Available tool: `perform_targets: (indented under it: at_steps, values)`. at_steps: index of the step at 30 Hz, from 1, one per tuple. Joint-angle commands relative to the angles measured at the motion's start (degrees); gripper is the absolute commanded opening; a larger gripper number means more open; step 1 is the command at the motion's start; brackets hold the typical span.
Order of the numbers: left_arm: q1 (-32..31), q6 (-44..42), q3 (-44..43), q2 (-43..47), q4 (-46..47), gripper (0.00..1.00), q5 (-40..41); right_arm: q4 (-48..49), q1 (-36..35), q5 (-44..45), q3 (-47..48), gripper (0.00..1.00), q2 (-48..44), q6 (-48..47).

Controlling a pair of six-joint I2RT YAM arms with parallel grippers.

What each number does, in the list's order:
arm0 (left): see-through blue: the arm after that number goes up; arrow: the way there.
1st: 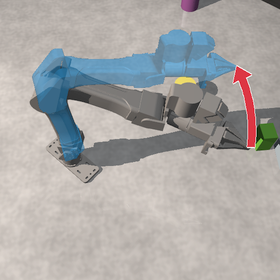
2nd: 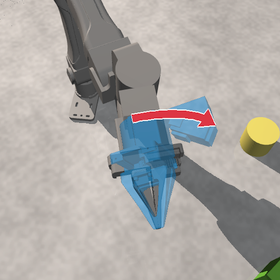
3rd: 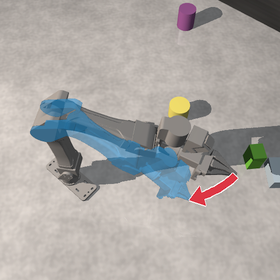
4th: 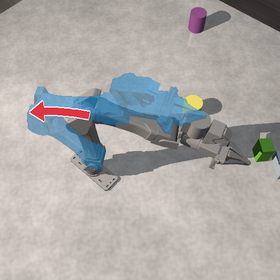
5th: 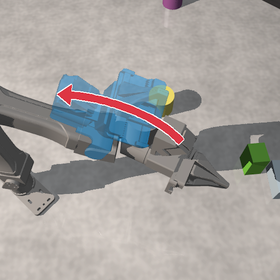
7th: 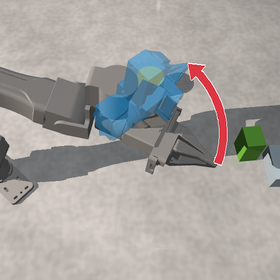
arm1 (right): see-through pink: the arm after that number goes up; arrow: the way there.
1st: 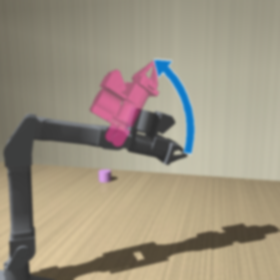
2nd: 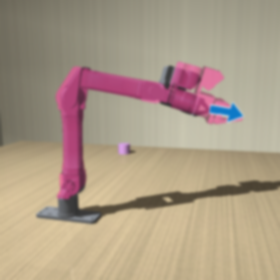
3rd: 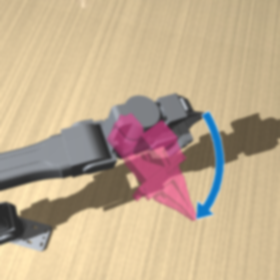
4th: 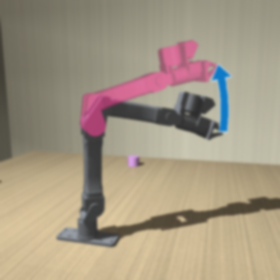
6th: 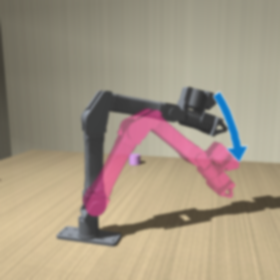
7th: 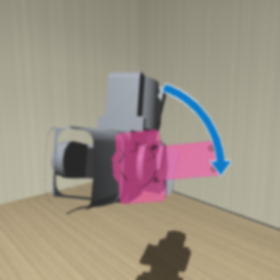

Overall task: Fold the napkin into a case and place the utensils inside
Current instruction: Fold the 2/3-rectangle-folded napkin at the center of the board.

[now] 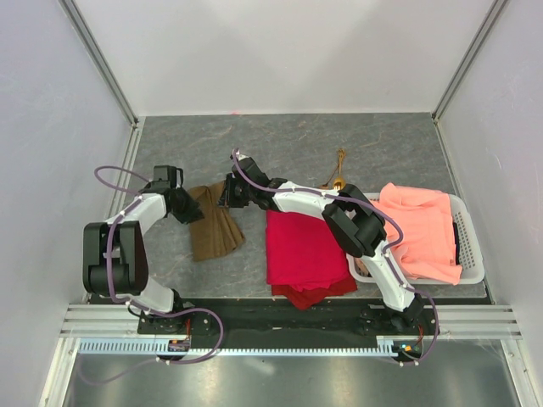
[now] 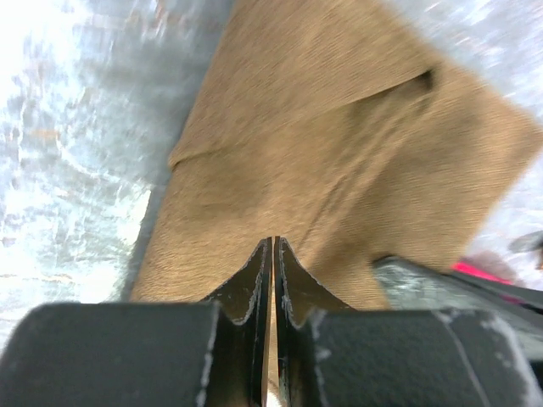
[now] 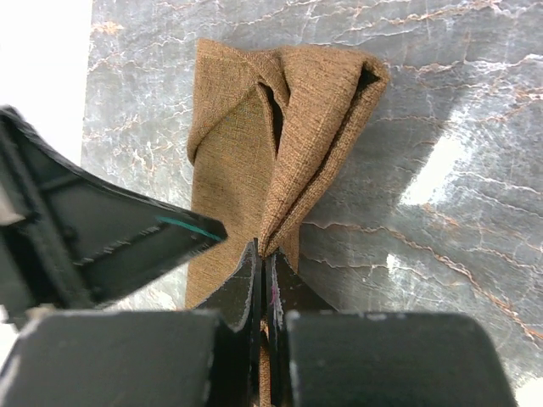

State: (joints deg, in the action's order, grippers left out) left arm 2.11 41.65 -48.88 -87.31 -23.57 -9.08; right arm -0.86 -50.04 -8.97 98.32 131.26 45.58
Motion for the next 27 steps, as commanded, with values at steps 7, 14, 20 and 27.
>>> perform_targets:
  at_steps: [7,14,20,27]
  values:
    - [-1.4,1.8,3.4,-5.9,6.4,0.08,-3.4,0.2,-0.7,-0.1,3.5,0.00,0.0,1.5]
    - [-3.7,2.2,4.1,-5.9,7.0,0.08,-3.7,2.6,-0.9,-2.5,5.6,0.00,4.3,5.8]
    - [-3.6,0.8,3.2,-5.4,5.2,0.08,-4.2,4.4,-0.9,-4.2,7.0,0.00,7.8,8.1]
    - [-3.1,1.0,0.6,-1.4,-1.7,0.08,-1.8,4.8,-0.9,-3.9,5.8,0.00,8.0,7.8]
